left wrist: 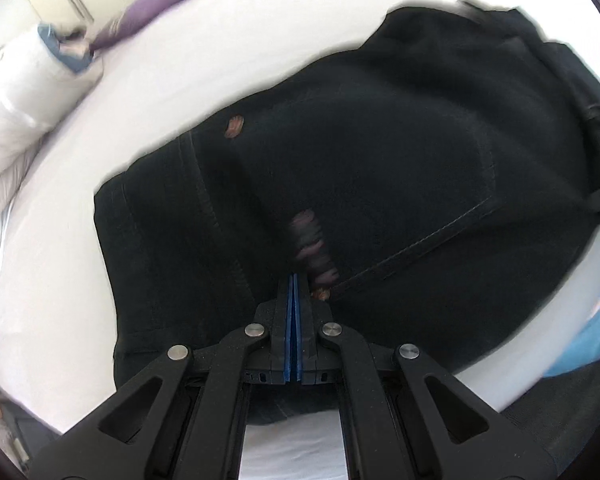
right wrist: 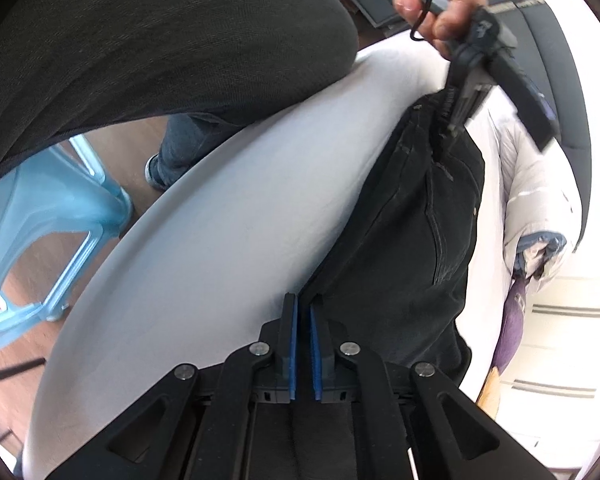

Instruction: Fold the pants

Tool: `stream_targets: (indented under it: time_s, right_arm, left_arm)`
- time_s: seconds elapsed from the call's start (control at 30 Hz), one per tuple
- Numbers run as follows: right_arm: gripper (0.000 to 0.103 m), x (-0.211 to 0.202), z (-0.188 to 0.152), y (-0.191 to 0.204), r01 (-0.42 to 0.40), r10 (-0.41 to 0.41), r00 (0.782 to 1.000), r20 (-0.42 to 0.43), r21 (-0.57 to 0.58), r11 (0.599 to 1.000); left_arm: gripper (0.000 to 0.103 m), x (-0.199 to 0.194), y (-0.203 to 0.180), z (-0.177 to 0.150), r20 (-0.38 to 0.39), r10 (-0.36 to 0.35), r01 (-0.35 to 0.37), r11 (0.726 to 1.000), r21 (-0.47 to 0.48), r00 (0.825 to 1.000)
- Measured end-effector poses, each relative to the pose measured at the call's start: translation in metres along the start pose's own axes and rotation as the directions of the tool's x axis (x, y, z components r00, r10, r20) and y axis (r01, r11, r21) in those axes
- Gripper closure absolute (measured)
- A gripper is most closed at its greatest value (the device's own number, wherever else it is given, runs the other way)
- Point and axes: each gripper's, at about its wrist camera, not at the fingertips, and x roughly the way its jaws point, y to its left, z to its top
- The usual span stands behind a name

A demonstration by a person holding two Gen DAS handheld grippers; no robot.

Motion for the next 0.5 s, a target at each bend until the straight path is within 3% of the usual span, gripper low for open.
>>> stream_targets:
  time_s: [0.13,0.23,0.33,0.43,0.5]
  right_arm:
    - [0.091,-0.004,-0.003,0.004,0.040,-0.040,0.999,0.004,0.055,0.998]
    - [0.088,-0.006,-0.003,0.006,0.074,-0.074,0.997,-0.002,0.118,0.990]
    - [0.083,-0.006,-0.003,0.008,0.099,-0.098,0.995,-0.014,0.164,0.982]
    - [0.060,-0.010,-0.004,0.008,0.145,-0.143,0.989,-0.024,0.212,0.966]
    - [0.038,-0.018,-0.008,0.009,0.175,-0.175,0.984,-0.022,0.251,0.952]
  left_arm:
    - [0.103,-0.012,-0.003,0.013,0.000,0.040,-0.040,0.999,-0.024,0.999]
    - [0.103,-0.043,-0.016,0.042,0.110,0.014,-0.009,0.999,-0.049,0.994]
    - [0.103,-0.049,-0.045,0.077,0.147,-0.012,0.014,1.000,-0.014,0.989]
    - [0.103,-0.027,-0.075,0.101,0.124,-0.040,0.037,0.999,0.024,0.992]
    - [0.103,0.005,-0.091,0.099,0.050,-0.071,0.070,0.997,0.023,0.996]
